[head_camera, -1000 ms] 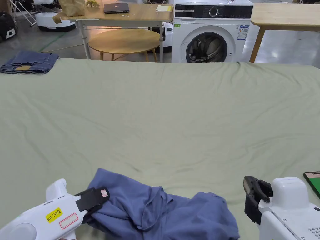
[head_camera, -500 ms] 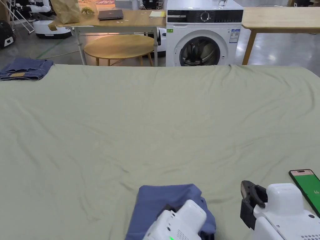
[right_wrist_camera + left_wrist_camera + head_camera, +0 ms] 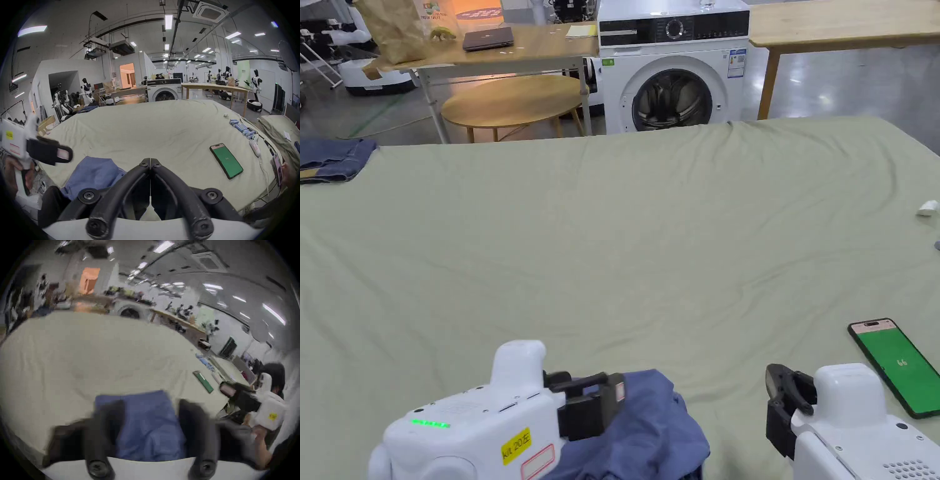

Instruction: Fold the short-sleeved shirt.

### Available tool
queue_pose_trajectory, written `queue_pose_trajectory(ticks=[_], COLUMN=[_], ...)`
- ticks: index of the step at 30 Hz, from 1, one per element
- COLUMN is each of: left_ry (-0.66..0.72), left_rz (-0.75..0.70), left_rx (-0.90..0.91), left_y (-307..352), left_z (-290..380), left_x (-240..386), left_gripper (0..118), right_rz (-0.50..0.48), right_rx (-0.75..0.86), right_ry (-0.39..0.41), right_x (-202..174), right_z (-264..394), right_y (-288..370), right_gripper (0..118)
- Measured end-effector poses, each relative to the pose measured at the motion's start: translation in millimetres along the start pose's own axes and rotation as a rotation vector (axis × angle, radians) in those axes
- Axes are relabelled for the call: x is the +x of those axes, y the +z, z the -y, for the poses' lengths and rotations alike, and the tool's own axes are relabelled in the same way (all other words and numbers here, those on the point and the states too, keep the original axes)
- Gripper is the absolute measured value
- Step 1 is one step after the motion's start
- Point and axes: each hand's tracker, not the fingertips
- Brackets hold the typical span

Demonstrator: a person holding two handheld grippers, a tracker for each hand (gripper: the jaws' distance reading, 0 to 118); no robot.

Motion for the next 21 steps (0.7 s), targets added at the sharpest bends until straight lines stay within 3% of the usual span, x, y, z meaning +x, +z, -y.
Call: queue_pose_trajectory(ticks=[1,6,11,18,19,21], left_ry=[0.027,0.066,0.011,0.025,0.036,0.078], left_rz=[-0.009,0.224,0.168,0.190,0.187,0.183], left_rx=[-0.041,-0.179,-0.237,-0.033,-0.002,0.007], left_y=[-5.8,-34.2,-80.3,-19.5,-7.7,7.2], left_z=[8.2,47.3,78.5,43.6,37.3,28.5], left_x=[-8.5,-1.0,31.5,19.5,11.3,-10.0], left_gripper=[0,0,0,1,14,90], right_rz=[-0.005,-0.044,-0.102,-0.301,-0.329,-0.369], right_rx=[-0.004,-0.056,-0.116,-0.237,-0.261,-0.323], right_ry=[0.004,0.020,0.013,-0.084,-0.106,-0.142], right_x=[-0.7,-3.7,-13.0,-42.4,-44.8,-46.0], right_z=[0.6,2.2,5.5,20.9,26.2,37.1], right_y=[-0.9,-8.6,-18.6,-50.5,-59.3,-76.0], right_gripper=[0,0,0,0,0,0])
